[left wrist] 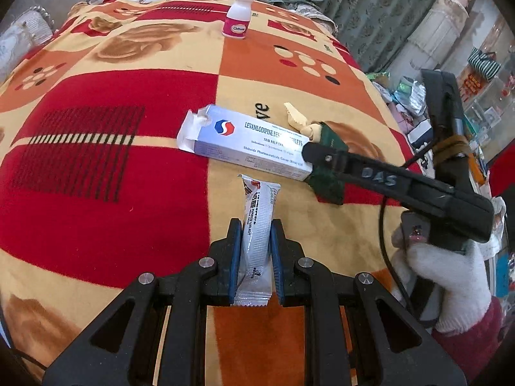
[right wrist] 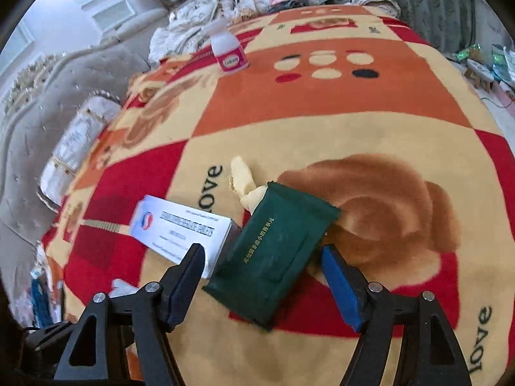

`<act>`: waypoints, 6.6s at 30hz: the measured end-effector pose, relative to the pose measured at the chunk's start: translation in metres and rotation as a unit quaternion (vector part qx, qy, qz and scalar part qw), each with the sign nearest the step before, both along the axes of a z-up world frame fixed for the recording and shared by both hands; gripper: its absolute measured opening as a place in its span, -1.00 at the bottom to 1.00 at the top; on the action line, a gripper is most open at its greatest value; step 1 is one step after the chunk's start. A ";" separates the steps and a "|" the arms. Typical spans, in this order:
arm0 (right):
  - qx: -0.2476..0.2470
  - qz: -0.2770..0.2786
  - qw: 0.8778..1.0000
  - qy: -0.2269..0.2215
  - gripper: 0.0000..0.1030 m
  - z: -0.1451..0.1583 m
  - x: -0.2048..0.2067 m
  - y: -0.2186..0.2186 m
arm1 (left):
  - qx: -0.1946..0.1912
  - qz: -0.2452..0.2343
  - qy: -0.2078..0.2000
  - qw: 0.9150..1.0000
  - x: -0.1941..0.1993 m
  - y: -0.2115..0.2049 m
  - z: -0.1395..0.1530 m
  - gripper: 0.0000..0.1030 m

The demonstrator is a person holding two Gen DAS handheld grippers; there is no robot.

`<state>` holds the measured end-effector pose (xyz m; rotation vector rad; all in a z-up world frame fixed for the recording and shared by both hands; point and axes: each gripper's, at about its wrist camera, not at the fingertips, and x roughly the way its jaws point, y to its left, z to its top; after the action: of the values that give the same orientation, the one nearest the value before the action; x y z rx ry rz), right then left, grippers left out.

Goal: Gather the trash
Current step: 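Grasp the white tube with the left tool while the right tool grasps the green pouch, then carry the white tube and green pouch over the black bin, then open both tools to drop the tube and pouch into the bin, then move both open tools back over the white box and beige tissue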

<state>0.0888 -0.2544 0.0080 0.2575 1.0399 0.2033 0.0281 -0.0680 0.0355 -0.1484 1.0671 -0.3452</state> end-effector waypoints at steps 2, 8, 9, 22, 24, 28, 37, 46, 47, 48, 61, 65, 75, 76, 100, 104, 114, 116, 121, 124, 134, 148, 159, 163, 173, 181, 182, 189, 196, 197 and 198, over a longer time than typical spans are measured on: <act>-0.020 0.012 1.000 -0.007 0.27 0.000 0.003 0.005 | 0.000 -0.001 0.000 1.000 -0.001 -0.001 0.000 -0.70; -0.061 0.058 0.996 -0.004 -0.07 0.006 -0.009 -0.001 | -0.006 -0.006 -0.001 1.000 -0.002 -0.007 0.000 -0.70; -0.063 0.064 0.996 0.002 -0.07 0.006 -0.015 -0.005 | -0.007 -0.007 -0.001 1.000 -0.001 -0.008 0.000 -0.70; -0.103 0.105 0.989 0.010 -0.09 -0.001 -0.077 -0.017 | -0.004 -0.026 -0.006 1.000 -0.014 -0.035 0.005 -0.70; -0.110 0.101 0.989 0.000 -0.09 -0.002 -0.080 -0.014 | -0.002 -0.029 -0.006 1.000 -0.016 -0.038 0.006 -0.70; -0.100 0.102 0.990 -0.010 -0.17 0.005 -0.088 -0.016 | -0.001 -0.036 -0.012 0.999 -0.022 -0.046 0.010 -0.70; -0.094 0.086 0.991 -0.043 -0.18 0.032 -0.114 -0.042 | -0.002 -0.064 -0.025 0.998 -0.033 -0.083 0.021 -0.70; -0.080 0.051 0.994 -0.055 -0.18 0.042 -0.135 -0.075 | 0.007 -0.095 -0.033 0.995 -0.042 -0.123 0.026 -0.70; -0.079 0.049 0.994 -0.056 -0.18 0.043 -0.137 -0.077 | 0.008 -0.098 -0.035 0.995 -0.042 -0.126 0.027 -0.70; -0.079 0.045 0.994 -0.058 -0.18 0.043 -0.138 -0.080 | 0.009 -0.100 -0.036 0.994 -0.042 -0.130 0.027 -0.70; -0.059 0.043 0.994 -0.075 -0.22 0.054 -0.151 -0.092 | 0.014 -0.096 -0.034 0.995 -0.043 -0.134 0.027 -0.70; -0.060 0.038 0.994 -0.078 -0.22 0.057 -0.152 -0.096 | 0.014 -0.104 -0.038 0.994 -0.046 -0.140 0.029 -0.70; -0.069 0.015 0.994 -0.084 -0.22 0.066 -0.162 -0.121 | 0.012 -0.137 -0.046 0.989 -0.051 -0.179 0.038 -0.70; -0.072 0.010 0.994 -0.084 -0.22 0.067 -0.163 -0.127 | 0.011 -0.142 -0.047 0.989 -0.052 -0.185 0.039 -0.70; -0.088 -0.113 0.988 -0.062 -0.22 0.058 -0.208 -0.256 | -0.015 -0.251 -0.021 0.968 -0.068 -0.325 0.037 -0.70; -0.090 -0.129 0.986 -0.053 -0.22 0.052 -0.215 -0.274 | -0.021 -0.267 -0.013 0.963 -0.070 -0.346 0.034 -0.70; -0.086 -0.165 0.982 -0.032 -0.22 0.035 -0.229 -0.310 | -0.040 -0.289 0.018 0.956 -0.072 -0.379 0.023 -0.70; -0.085 -0.171 0.981 -0.028 -0.22 0.032 -0.232 -0.316 | -0.041 -0.290 0.022 0.956 -0.073 -0.383 0.021 -0.70; -0.082 -0.180 0.980 -0.022 -0.22 0.027 -0.237 -0.325 | -0.045 -0.291 0.022 0.955 -0.075 -0.389 0.020 -0.70; -0.082 -0.181 0.980 -0.021 -0.22 0.025 -0.237 -0.327 | -0.048 -0.292 0.020 0.955 -0.077 -0.393 0.020 -0.70; -0.084 -0.204 0.975 -0.012 -0.02 0.024 -0.237 -0.334 | -0.062 -0.291 0.023 0.954 -0.075 -0.389 0.020 -0.19; -0.072 -0.171 0.982 -0.021 0.11 0.030 -0.222 -0.298 | -0.021 -0.234 -0.005 0.972 -0.061 -0.315 0.024 -0.19; -0.062 -0.103 0.992 -0.035 0.16 0.037 -0.189 -0.233 | 0.009 -0.135 -0.003 0.991 -0.010 -0.215 0.011 -0.20; -0.059 -0.075 0.995 -0.030 0.17 0.033 -0.172 -0.206 | 0.018 -0.095 0.001 0.995 0.005 -0.174 0.006 -0.20; -0.057 -0.013 0.998 -0.027 0.21 0.029 -0.137 -0.147 | 0.006 -0.039 0.000 0.999 0.036 -0.127 0.001 -0.20; -0.062 0.010 0.998 -0.027 0.25 0.033 -0.130 -0.124 | 0.009 -0.001 0.011 1.000 0.057 -0.114 -0.015 -0.20; -0.062 0.011 0.998 -0.026 0.25 0.033 -0.130 -0.123 | 0.010 0.006 0.014 1.000 0.057 -0.106 -0.016 -0.20; -0.054 0.021 0.998 -0.018 0.28 0.028 -0.116 -0.111 | 0.021 0.069 0.018 0.997 0.046 -0.028 -0.013 -0.20; -0.046 0.054 0.997 -0.025 0.29 0.027 -0.103 -0.082 | 0.027 0.100 0.014 0.995 0.039 0.016 -0.004 -0.20; -0.045 0.058 0.997 -0.025 0.29 0.026 -0.100 -0.077 | 0.027 0.099 0.011 0.995 0.038 0.016 -0.002 -0.20; -0.046 0.061 0.997 -0.025 0.29 0.025 -0.097 -0.072 | 0.024 0.099 0.009 0.995 0.039 0.018 0.001 -0.20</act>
<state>-0.0080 -0.3268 0.0335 0.1058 1.0141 0.2705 0.0669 -0.0505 0.0360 -0.2123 1.0671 -0.1405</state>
